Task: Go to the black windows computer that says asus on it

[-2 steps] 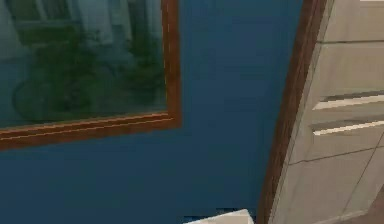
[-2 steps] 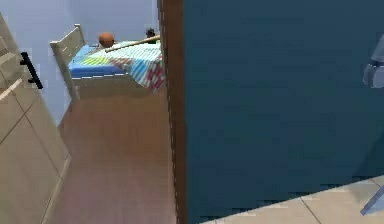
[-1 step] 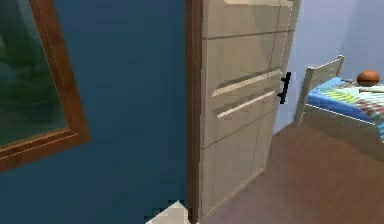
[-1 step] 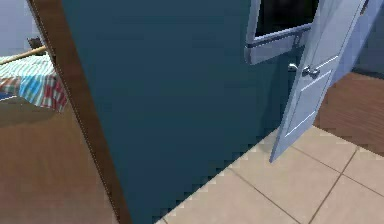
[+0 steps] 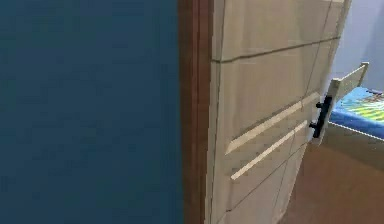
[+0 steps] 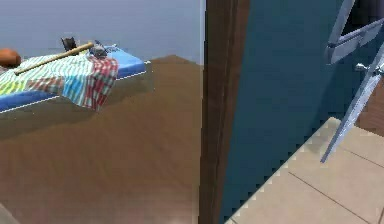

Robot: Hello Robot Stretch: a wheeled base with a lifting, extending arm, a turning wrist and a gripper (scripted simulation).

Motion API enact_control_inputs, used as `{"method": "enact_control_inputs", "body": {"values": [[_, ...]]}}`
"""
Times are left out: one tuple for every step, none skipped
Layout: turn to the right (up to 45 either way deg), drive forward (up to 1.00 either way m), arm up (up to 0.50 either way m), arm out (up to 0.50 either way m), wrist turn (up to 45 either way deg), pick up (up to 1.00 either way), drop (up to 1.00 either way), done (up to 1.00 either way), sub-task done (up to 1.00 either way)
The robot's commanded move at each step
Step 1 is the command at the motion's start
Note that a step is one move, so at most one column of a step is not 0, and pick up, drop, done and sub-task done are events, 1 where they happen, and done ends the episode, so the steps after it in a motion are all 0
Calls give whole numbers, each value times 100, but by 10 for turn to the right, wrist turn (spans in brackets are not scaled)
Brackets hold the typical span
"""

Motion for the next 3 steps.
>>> {"method": "enact_control_inputs", "body": {"values": [[450, 0, 0, 0, 0, 0, 0, 0, 0], [150, 0, 0, 0, 0, 0, 0, 0, 0], [0, 65, 0, 0, 0, 0, 0, 0, 0]]}}
